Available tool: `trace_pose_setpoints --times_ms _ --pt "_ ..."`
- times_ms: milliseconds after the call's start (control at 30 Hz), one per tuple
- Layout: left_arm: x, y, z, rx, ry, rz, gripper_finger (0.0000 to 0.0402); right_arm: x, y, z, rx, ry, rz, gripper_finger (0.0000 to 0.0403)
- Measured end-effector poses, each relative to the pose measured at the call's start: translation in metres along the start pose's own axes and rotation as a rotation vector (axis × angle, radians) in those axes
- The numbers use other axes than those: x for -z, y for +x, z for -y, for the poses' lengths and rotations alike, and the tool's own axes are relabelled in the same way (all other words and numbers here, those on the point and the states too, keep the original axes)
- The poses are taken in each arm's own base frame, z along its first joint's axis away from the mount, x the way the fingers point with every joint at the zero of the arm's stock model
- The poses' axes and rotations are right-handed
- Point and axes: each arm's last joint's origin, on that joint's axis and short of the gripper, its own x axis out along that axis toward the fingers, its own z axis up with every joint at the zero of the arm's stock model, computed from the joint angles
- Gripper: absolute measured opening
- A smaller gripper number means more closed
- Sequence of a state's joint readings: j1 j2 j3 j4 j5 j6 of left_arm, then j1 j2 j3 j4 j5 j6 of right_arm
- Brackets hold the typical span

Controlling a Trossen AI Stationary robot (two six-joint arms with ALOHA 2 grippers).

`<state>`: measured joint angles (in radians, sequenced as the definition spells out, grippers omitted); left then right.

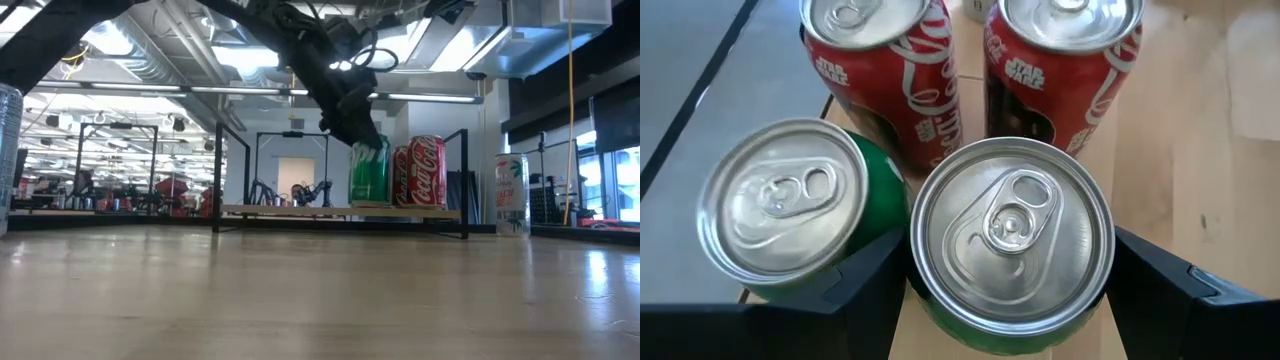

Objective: Place canned beverage on shelf
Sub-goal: Put the green soda can on the shelf aligned with the other green soda can

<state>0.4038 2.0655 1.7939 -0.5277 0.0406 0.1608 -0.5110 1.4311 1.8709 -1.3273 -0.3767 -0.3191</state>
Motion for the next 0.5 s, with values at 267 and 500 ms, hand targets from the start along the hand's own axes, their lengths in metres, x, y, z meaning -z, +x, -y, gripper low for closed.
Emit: trace_pose_setpoints --times_ms 267,500 --pt "-0.0003 0.0000 0.0005 0.005 0.004 0.003 0.0298 0.0000 0.0000 0.0000 0.000 -0.001 0.000 0.0007" --pt "-0.0026 -0.0027 0.0005 -0.013 0.007 0.017 0.0355 -0.0001 0.0000 0.0000 0.001 -0.001 0.000 0.0007"
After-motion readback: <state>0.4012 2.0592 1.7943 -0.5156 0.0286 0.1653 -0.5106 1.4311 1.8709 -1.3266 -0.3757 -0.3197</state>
